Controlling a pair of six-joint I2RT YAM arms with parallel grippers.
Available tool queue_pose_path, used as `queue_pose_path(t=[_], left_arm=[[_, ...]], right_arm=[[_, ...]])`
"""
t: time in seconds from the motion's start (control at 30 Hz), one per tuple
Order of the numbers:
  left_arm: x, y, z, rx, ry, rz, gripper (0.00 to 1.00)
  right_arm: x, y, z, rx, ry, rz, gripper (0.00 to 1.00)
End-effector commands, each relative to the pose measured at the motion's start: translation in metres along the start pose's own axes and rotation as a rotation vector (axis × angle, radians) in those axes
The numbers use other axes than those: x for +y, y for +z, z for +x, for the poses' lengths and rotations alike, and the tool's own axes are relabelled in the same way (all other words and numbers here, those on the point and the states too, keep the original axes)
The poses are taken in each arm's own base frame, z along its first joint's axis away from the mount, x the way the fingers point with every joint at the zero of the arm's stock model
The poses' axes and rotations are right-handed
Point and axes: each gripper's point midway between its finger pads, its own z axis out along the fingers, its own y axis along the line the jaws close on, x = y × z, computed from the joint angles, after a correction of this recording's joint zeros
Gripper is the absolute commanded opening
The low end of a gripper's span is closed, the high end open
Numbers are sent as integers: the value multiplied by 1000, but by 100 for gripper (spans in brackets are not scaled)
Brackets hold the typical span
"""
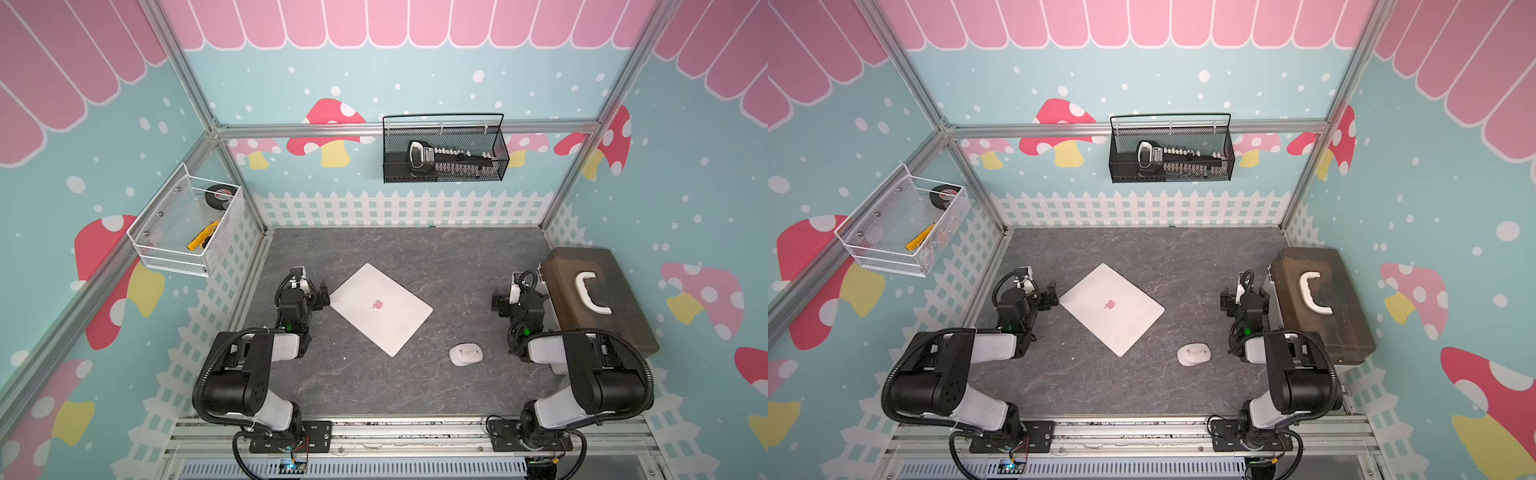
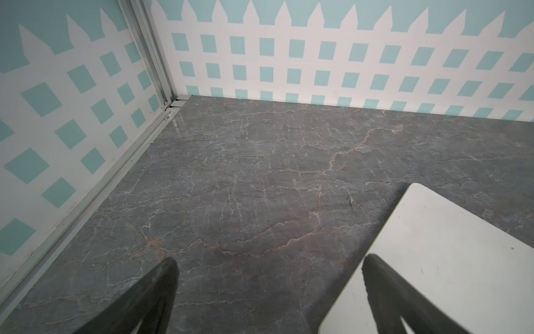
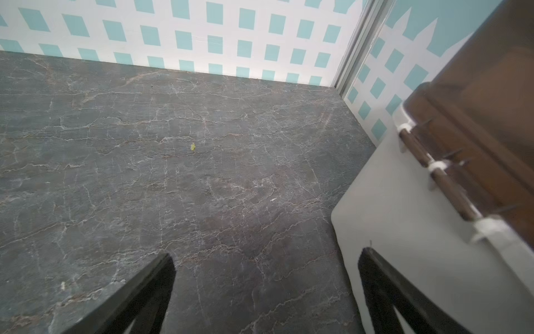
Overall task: Insert the wireless mouse receiver into the laptop
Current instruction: Pick up the mouse from the center of the board.
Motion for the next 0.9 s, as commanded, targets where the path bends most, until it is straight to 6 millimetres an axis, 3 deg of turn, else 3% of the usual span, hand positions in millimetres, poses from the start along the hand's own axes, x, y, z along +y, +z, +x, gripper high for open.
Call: queue_pose_path(t=[0.0, 0.63, 0.7, 0.8, 0.87], left_arm=[[0, -1, -5, -26, -2, 3, 99], [0, -1, -5, -25, -4, 4, 99], [0, -1, -5, -25, -4, 4, 99], [13, -7, -18, -31, 2, -137, 99], [16, -19, -45, 4, 2, -179, 99]], right_arm=[[-1, -1, -4, -21, 4, 7, 99], [-2, -2, -4, -24, 4, 8, 99], [-11, -3, -7, -24, 27, 57, 99], [-29, -17, -32, 19, 61, 133, 99], [-30, -33, -60, 53, 122, 99, 99]])
